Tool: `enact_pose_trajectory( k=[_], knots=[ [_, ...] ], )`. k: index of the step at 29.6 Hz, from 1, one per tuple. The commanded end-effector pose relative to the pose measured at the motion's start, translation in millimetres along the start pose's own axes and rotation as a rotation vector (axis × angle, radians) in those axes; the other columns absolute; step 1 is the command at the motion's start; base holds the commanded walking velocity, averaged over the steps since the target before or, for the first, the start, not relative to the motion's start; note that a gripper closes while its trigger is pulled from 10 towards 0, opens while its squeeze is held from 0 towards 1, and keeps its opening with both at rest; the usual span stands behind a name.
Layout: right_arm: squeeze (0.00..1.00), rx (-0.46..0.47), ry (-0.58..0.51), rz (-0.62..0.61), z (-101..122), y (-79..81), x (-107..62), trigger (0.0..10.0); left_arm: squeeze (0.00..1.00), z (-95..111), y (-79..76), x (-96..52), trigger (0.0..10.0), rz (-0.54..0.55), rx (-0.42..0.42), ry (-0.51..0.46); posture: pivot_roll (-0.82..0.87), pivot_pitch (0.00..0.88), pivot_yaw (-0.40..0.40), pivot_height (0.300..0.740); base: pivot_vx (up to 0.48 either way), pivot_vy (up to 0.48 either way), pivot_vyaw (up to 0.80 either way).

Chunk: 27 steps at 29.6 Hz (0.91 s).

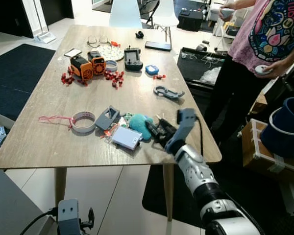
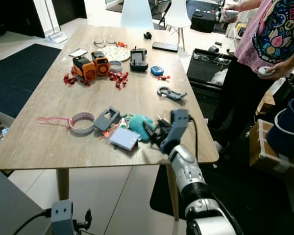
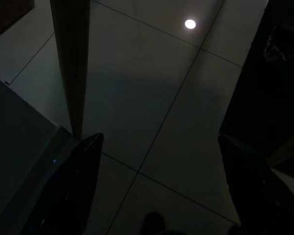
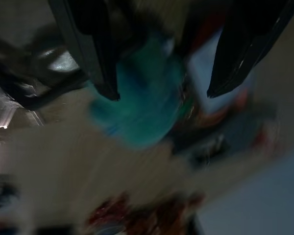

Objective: Hang keys on a hook

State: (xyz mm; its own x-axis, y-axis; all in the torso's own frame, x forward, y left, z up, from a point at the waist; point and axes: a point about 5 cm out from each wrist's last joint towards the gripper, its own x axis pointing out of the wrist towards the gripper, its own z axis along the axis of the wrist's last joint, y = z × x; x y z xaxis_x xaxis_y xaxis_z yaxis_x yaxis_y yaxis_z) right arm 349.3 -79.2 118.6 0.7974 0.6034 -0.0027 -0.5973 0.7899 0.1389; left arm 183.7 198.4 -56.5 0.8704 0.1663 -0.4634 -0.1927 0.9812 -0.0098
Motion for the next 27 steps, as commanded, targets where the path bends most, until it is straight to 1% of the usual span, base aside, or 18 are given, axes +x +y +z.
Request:
enact_pose_trajectory(
  k=[1, 3, 5, 7, 13, 18, 20, 21, 22, 23, 27],
  knots=[
    [0.00, -0.065, 0.053, 0.025, -6, 2.5, -2.5, 10.0, 0.00, -4, 1.8, -2.7, 10.0, 0.005, -0.001, 0.010, 0.05, 0.095, -0.071, 0.740, 0.000, 0.000, 0.00],
    [0.00, -0.122, 0.103, 0.041, -10, 3.4, -3.5, 10.0, 0.00, -4, 1.0, -2.7, 10.0, 0.002, -0.002, 0.010, 0.05, 0.095, -0.071, 0.740, 0.000, 0.000, 0.00],
    [0.00, -0.122, 0.103, 0.041, -10, 3.4, -3.5, 10.0, 0.00, -4, 1.0, -2.7, 10.0, 0.002, -0.002, 0.010, 0.05, 0.095, -0.071, 0.740, 0.000, 0.000, 0.00],
    [0.00, -0.146, 0.135, 0.047, -9, 2.8, -5.4, 10.0, 0.00, -4, 0.4, -3.0, 10.0, 0.001, -0.004, 0.008, 0.05, 0.097, -0.073, 0.740, 0.000, 0.000, 0.00],
    [0.00, -0.161, 0.146, 0.046, -3, 1.2, -9.9, 10.0, 0.00, -4, 0.4, -3.7, 10.0, 0.003, -0.010, 0.007, 0.05, 0.097, -0.075, 0.740, 0.000, 0.000, 0.00],
    [0.00, -0.143, 0.135, 0.029, 1, -1.0, -12.2, 10.0, 0.00, -5, 0.8, -3.9, 10.0, 0.005, -0.013, 0.007, 0.05, 0.096, -0.074, 0.740, 0.000, 0.000, 0.00],
    [0.00, -0.063, 0.099, 0.005, 8, -5.0, -16.1, 10.0, 0.00, -5, 1.4, -3.6, 10.0, 0.008, -0.023, 0.008, 0.05, 0.098, -0.072, 0.740, 0.000, 0.000, 0.00],
    [0.00, -0.063, 0.099, 0.005, 8, -5.0, -16.1, 10.0, 0.00, -5, 1.4, -3.6, 10.0, 0.008, -0.023, 0.008, 0.05, 0.098, -0.072, 0.740, 0.000, 0.000, 0.00],
    [0.00, -0.028, 0.095, -0.009, 9, -7.4, -18.5, 10.0, 0.00, -4, 1.7, -3.5, 10.0, 0.008, -0.026, 0.008, 0.05, 0.097, -0.072, 0.740, 0.000, 0.000, 0.00],
    [0.00, -0.028, 0.095, -0.009, 9, -7.4, -18.5, 10.0, 0.00, -4, 1.7, -3.5, 10.0, 0.008, -0.026, 0.008, 0.05, 0.097, -0.072, 0.740, 0.000, 0.000, 0.00],
    [0.00, 0.059, 0.143, -0.082, 2, -17.2, -24.5, 10.0, 0.00, -4, 0.6, -2.9, 10.0, 0.002, -0.033, 0.010, 0.05, 0.099, -0.069, 0.740, 0.000, 0.000, 0.00]
  ],
)
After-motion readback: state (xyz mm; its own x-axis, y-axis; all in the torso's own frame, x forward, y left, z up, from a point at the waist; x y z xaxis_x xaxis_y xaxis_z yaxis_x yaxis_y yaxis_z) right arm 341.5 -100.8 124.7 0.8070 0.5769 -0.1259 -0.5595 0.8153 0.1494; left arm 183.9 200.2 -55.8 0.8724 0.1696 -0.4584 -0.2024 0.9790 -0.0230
